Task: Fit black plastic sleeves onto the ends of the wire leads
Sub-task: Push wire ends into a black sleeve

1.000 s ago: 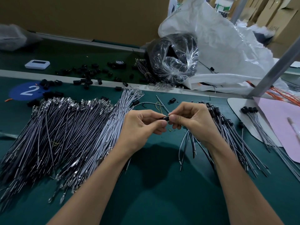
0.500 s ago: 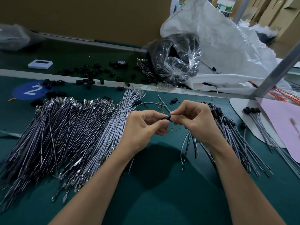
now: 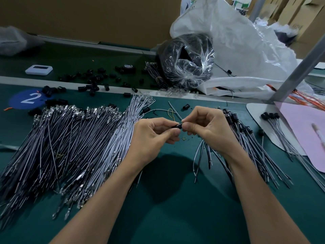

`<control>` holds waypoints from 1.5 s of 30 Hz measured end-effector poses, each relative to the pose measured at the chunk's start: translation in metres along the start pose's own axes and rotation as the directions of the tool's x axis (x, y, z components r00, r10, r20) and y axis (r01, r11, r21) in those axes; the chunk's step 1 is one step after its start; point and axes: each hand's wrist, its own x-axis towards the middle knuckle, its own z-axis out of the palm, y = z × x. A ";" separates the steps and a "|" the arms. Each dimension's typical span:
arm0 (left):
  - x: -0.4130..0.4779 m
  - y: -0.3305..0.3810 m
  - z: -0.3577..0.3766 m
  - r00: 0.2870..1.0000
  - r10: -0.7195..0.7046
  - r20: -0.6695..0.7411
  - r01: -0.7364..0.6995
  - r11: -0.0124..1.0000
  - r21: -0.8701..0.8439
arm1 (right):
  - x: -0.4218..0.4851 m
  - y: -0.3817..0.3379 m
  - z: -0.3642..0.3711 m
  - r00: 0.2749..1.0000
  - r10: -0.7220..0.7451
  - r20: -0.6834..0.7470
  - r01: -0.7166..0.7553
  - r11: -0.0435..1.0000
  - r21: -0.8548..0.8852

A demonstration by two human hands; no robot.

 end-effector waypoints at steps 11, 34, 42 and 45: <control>-0.002 0.001 -0.001 0.999 0.042 0.014 -0.042 0.999 -0.004 | -0.001 0.004 0.003 0.998 0.070 -0.007 -0.069 0.990 0.126; 0.007 0.006 -0.002 0.985 -0.170 -0.015 0.149 0.903 -0.404 | -0.001 0.000 0.034 1.000 -0.001 -0.021 0.001 1.000 -0.028; 0.004 0.011 -0.001 0.988 -0.139 -0.068 0.105 0.925 -0.364 | -0.002 0.002 0.036 0.998 0.033 -0.045 -0.032 0.999 0.015; 0.003 0.011 0.002 0.981 -0.167 -0.099 0.114 0.910 -0.399 | -0.003 0.003 0.039 0.994 0.002 -0.107 -0.008 0.999 -0.054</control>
